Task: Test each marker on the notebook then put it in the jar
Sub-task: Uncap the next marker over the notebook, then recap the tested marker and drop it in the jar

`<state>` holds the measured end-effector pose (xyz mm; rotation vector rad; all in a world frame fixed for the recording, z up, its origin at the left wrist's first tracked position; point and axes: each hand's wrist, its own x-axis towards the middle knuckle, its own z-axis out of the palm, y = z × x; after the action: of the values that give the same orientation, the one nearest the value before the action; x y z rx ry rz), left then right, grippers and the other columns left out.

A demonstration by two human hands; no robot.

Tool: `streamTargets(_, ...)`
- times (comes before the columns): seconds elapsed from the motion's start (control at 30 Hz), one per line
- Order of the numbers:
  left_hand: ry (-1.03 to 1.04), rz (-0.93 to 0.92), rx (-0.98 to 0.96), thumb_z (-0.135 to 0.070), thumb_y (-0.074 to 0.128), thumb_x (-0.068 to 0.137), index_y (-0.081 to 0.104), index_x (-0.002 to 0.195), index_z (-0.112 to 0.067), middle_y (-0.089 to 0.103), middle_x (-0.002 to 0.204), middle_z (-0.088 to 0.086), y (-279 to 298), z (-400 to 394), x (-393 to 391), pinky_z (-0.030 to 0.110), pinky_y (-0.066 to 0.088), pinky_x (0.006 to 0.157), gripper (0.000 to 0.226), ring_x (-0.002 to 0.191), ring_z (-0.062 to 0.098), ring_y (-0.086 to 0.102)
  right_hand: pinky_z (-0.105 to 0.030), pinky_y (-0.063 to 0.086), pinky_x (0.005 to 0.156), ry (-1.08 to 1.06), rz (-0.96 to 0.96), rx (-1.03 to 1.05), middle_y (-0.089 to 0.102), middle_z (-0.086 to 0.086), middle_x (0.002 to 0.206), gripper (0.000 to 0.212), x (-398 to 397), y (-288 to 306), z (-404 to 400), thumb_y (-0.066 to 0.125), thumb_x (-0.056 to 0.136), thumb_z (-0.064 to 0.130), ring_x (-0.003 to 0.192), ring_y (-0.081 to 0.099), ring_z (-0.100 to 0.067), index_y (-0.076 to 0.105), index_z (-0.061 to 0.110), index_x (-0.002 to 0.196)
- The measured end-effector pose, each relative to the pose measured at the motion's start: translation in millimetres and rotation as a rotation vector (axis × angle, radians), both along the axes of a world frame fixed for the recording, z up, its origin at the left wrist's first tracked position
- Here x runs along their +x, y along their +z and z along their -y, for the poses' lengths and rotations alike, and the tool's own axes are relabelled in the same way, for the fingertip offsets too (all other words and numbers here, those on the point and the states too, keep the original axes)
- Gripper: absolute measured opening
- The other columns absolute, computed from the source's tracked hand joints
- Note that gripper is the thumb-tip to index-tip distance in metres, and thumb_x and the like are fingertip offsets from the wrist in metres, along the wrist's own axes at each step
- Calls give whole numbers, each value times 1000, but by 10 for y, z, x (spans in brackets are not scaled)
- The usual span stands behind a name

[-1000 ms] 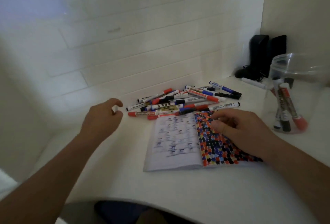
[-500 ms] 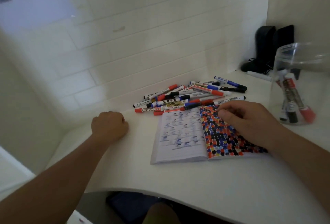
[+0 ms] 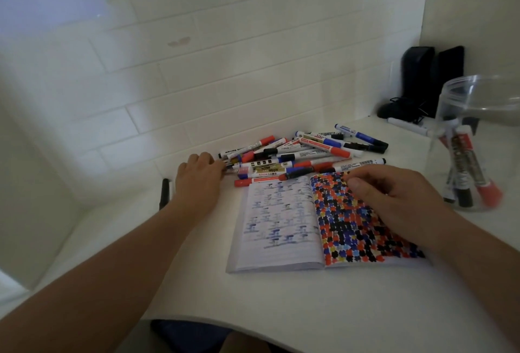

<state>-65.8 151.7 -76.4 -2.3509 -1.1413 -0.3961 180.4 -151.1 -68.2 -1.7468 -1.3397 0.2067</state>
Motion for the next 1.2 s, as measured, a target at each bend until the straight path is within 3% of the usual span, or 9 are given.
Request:
streamTargets(0.17, -414, 132, -110, -33, 41, 106, 52, 126, -23, 69, 112, 3, 269, 597, 191, 40, 48, 79, 26, 93, 26, 62, -14, 45, 69, 14, 10, 12, 67, 19, 94, 10, -55, 28, -15, 54, 96, 53, 87, 62, 2, 57, 61, 102)
streamTargets(0.33, -846, 17, -172, -37, 33, 107, 48, 134, -22, 65, 108, 1, 228, 1337, 601, 34, 52, 69, 35, 89, 18, 61, -17, 48, 74, 10, 76, 46, 57, 19, 109, 62, -29, 75, 21, 45, 85, 69, 92, 58, -2, 41, 59, 146)
streamTargets(0.4, -918, 37, -175, -38, 35, 107, 52, 130, -24, 67, 103, -4, 175, 1466, 773, 30, 51, 63, 32, 82, 10, 58, -23, 49, 84, 28, 169, -67, 62, 21, 115, 62, 34, 90, 78, 43, 88, 69, 99, 58, 2, 50, 51, 146)
streamTargets(0.57, -923, 90, -309, -52, 26, 106, 45, 127, -40, 65, 88, -12, 3, 1522, 944, 27, 45, 57, 31, 70, 6, 53, -13, 49, 71, 86, 134, -245, 73, 25, 87, 36, 123, 107, 144, 49, 91, 63, 86, 67, 3, 77, 43, 102)
streamTargets(0.73, -886, 154, -466, -57, 31, 101, 47, 136, -49, 71, 91, -11, -36, 1471, 916, 28, 50, 64, 39, 69, 3, 51, -30, 59, 88, 92, -32, -263, 79, 14, 94, 26, 76, 140, 136, 61, 94, 47, 91, 73, -3, 80, 34, 106)
streamTargets(0.87, -861, 149, -509, -58, 29, 103, 44, 137, -50, 68, 94, -14, -9, 1466, 898, 30, 50, 67, 38, 75, 2, 52, -28, 59, 80, 52, -71, -157, 79, 11, 87, 20, 38, 99, 121, 69, 89, 43, 82, 74, -5, 81, 31, 98)
streamTargets(1.03, -888, 264, -606, -52, 34, 106, 47, 133, -41, 62, 98, -16, 73, 1535, 907, 38, 53, 72, 32, 83, 5, 55, -28, 51, 55, 166, -727, 170, 66, -9, 69, 23, -23, 111, 99, 83, 74, 34, 59, 60, -18, 76, 18, 88)
streamTargets(1.13, -955, 267, -641, -53, 41, 105, 49, 123, -42, 62, 94, -15, 103, 1584, 904, 37, 53, 72, 23, 83, 3, 56, -30, 53, 58, 167, -618, 92, 70, -13, 80, 31, -185, 68, 83, 78, 84, 39, 66, 61, -24, 64, 16, 99)
streamTargets(1.2, -935, 296, -715, -59, 50, 98, 44, 118, -44, 60, 90, -15, 122, 1606, 886, 35, 54, 69, 26, 80, 1, 57, -33, 52, 58, 116, -607, 90, 69, -14, 79, 14, -265, 94, 58, 63, 100, 30, 66, 61, -24, 61, 16, 97)
